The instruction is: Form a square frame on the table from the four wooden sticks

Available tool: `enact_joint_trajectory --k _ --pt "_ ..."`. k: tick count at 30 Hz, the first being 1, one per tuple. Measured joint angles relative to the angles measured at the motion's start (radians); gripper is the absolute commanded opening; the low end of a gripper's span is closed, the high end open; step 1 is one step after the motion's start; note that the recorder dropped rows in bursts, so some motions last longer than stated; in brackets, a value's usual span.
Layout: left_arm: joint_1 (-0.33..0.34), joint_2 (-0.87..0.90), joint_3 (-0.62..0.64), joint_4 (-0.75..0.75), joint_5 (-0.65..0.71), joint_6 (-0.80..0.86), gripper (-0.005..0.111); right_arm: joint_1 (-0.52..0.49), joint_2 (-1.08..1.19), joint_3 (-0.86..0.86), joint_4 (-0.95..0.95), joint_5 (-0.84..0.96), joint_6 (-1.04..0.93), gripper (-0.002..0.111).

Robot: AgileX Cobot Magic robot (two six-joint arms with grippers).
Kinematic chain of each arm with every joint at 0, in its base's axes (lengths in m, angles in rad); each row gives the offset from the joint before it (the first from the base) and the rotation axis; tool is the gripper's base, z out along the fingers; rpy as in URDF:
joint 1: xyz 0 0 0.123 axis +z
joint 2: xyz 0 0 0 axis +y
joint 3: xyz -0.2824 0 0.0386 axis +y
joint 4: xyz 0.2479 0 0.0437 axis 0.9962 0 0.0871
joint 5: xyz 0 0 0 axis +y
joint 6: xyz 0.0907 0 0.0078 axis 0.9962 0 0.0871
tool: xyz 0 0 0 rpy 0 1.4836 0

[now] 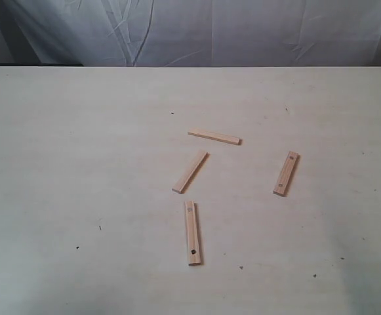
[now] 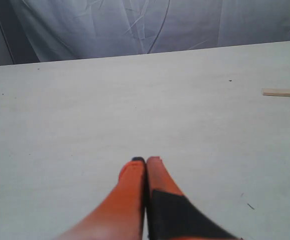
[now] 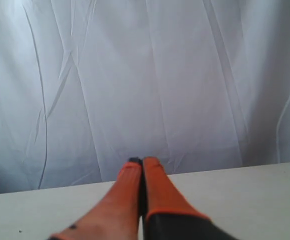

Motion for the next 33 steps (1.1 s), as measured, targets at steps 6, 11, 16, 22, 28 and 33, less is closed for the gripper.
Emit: enact_joint_trajectory --k 6,11,16,22,28,33 --pt "0.000 0.000 0.000 0.000 0.000 0.000 0.000 0.000 0.000 0.000 0.004 -0.028 0.000 -0.001" --pt "0.000 0.000 0.000 0.000 0.000 0.000 0.000 0.000 0.023 -0.015 0.037 -0.003 0.000 -0.001" --pt "0.000 0.000 0.000 0.000 0.000 0.000 0.000 0.000 0.171 -0.155 0.042 0.132 0.000 -0.001" --pt "0.000 0.000 0.000 0.000 0.000 0.000 0.000 0.000 0.470 -0.371 0.027 0.336 0.000 -0.001" --pt "0.000 0.000 0.000 0.000 0.000 0.000 0.000 0.000 0.725 -0.489 0.027 0.332 0.000 -0.001" --pt "0.000 0.000 0.000 0.000 0.000 0.000 0.000 0.000 0.855 -0.495 0.079 0.254 0.000 -0.001"
